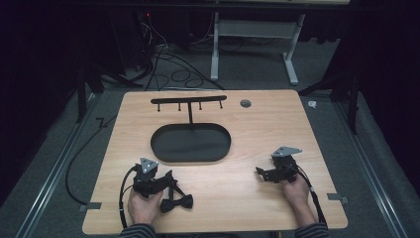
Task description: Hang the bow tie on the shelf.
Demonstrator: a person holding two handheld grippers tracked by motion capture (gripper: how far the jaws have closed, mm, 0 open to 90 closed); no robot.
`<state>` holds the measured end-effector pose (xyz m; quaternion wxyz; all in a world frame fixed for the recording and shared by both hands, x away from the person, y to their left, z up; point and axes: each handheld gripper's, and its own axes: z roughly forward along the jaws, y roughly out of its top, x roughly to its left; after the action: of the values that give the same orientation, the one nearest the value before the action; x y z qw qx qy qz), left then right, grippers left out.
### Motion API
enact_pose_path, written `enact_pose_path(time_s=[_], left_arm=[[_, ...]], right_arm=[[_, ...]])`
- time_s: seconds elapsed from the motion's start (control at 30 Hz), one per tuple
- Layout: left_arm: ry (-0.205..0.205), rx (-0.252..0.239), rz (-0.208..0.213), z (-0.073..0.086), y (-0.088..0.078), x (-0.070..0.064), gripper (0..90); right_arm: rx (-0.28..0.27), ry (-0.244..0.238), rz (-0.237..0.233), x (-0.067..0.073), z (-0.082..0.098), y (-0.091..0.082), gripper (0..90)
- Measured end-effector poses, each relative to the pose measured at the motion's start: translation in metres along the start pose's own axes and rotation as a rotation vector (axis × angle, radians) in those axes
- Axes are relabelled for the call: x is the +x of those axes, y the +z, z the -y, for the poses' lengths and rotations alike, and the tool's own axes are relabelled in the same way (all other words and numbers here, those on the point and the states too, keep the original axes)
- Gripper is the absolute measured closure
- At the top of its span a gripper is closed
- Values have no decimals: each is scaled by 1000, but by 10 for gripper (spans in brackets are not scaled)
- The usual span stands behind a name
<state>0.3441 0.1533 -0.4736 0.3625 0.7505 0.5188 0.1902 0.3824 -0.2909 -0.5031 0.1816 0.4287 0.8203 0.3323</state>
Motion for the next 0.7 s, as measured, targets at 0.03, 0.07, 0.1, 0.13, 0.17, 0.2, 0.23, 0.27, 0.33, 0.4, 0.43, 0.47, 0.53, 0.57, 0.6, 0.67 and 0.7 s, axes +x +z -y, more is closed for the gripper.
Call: enact_pose_path(time_s=[0.03,0.07,0.1,0.13,0.17,0.2,0.23,0.27,0.33,0.4,0.43,0.47,0.53,0.57,0.6,0.67,0.7], left_arm=[[-4,8,7,0,1,-2,419],[-4,8,7,0,1,-2,419],[8,17,6,0,2,-3,419],[35,18,1,0,2,-4,421],[31,12,4,1,2,-4,421],[19,6,12,2,2,-4,421],[19,6,12,2,2,-4,421],[9,10,17,4,2,-4,421],[0,25,29,7,4,-7,422],[5,37,32,11,4,-9,421],[6,36,30,12,3,-10,421],[-9,27,31,15,1,-11,421],[-19,22,34,17,0,-12,421],[-27,21,33,18,-2,-12,421],[-30,20,32,19,-3,-12,421],[-36,32,20,24,-6,-11,427],[-37,38,17,26,-7,-11,432]], right_arm=[[1,0,-2,0,0,0,149],[1,0,-2,0,0,0,149],[1,0,-2,0,0,0,149],[-1,3,-2,1,0,0,149],[0,5,-3,1,0,0,149],[0,3,-3,1,0,0,149],[0,3,-3,1,0,0,149],[1,2,-4,1,0,0,149],[-1,-1,-4,1,0,0,149],[-1,-1,-4,1,0,0,149],[1,-1,-4,1,0,0,149],[-1,-1,-4,1,0,0,149],[-1,-1,-4,1,0,0,149],[1,-2,-4,1,0,0,149],[1,-2,-4,1,0,0,149],[1,-2,-4,1,0,0,149],[1,-1,-4,1,0,0,149]])
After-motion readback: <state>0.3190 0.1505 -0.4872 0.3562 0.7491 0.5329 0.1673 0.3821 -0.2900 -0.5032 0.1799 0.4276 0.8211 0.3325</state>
